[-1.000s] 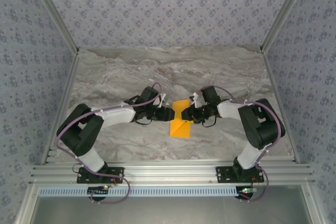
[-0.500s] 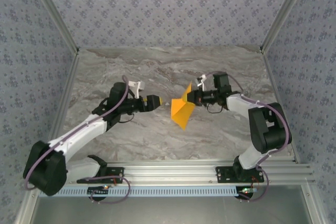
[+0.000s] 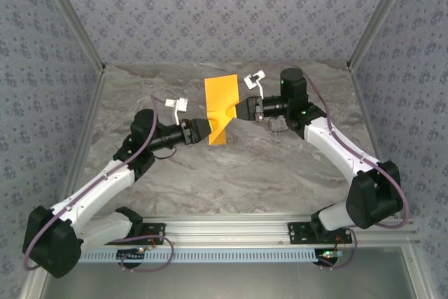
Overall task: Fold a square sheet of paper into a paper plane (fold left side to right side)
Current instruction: Turn over the paper at the center of the table.
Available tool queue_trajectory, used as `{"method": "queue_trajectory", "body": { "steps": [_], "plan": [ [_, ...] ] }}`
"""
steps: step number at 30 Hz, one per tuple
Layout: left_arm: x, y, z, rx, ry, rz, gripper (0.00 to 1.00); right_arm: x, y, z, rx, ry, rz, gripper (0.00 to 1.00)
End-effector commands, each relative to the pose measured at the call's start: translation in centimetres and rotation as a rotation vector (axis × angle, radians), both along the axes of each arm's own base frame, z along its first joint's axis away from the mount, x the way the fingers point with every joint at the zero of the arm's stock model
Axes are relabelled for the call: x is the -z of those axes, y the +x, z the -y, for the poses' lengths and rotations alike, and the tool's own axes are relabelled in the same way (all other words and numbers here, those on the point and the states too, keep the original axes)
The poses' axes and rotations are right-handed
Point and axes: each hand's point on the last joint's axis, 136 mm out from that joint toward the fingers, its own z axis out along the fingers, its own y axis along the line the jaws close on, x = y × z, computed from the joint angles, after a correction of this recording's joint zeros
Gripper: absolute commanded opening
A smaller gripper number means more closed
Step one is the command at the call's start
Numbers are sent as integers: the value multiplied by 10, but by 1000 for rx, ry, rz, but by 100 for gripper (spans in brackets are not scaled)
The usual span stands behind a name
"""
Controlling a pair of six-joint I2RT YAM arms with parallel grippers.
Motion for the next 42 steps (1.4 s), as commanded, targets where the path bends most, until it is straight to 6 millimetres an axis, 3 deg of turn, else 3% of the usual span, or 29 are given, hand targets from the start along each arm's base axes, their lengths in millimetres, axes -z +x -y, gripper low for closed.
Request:
{"method": "queue_trajectory", "body": {
  "steps": [1,11,17,21,25,29,34,38,42],
  "plan": [
    [-44,-15,4,45,-93,116,75,-18,-9,-5,-29,23,6,13],
    [-48,-23,3,23,-102,129,29,-24,-7,-6,0,37,0,18],
    [-30,-20,-3,-36,1,103,8,-8,5,13,111,-52,18,35],
    [2,-18,-16,-144,252,83,2,23,25,52,318,-254,42,47],
    [38,-18,-36,-264,558,61,0,64,46,115,601,-535,34,55],
    [63,-20,-56,-384,897,65,0,95,53,182,843,-720,-23,61],
    [92,-17,-80,-536,1301,-1,0,111,46,240,1047,-829,-41,69],
    [112,-14,-75,-598,1492,-68,0,113,36,270,1160,-873,-39,76],
    [140,-10,-59,-590,1588,-136,0,113,29,285,1209,-893,-36,78]
  ]
}}
